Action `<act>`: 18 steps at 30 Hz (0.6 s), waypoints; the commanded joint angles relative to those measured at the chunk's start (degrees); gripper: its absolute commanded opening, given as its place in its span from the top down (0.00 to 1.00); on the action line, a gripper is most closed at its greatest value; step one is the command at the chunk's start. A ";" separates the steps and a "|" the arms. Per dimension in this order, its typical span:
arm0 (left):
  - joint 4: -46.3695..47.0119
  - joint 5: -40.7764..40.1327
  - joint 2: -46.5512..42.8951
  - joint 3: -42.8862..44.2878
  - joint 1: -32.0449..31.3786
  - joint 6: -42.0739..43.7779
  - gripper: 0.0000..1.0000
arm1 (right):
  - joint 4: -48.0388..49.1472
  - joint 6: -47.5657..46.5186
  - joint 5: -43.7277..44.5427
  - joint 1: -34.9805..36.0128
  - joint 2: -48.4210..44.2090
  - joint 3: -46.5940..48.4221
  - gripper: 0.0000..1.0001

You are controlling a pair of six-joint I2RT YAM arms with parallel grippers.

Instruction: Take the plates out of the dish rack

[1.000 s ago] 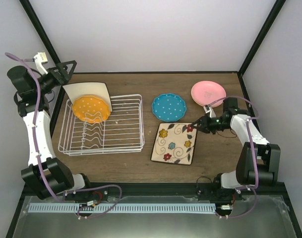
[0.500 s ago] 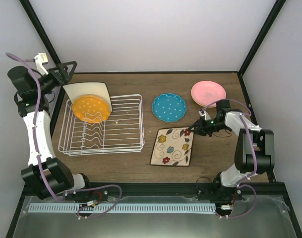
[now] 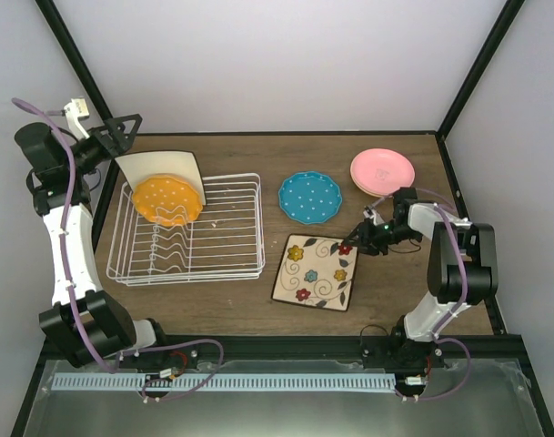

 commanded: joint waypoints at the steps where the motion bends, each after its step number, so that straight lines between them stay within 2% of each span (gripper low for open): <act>1: 0.46 1.08 -1.16 -0.53 -0.39 1.01 0.00 | -0.85 -0.68 -0.30 0.30 0.39 1.59 0.69; 9: 1.01 1.28 -1.13 -0.62 -0.30 0.47 0.00 | 0.85 0.88 4.95 0.31 1.01 2.47 0.54; 18: 1.35 1.65 -1.52 -1.05 -0.27 0.30 0.00 | 2.68 3.30 11.45 0.30 3.88 6.72 0.50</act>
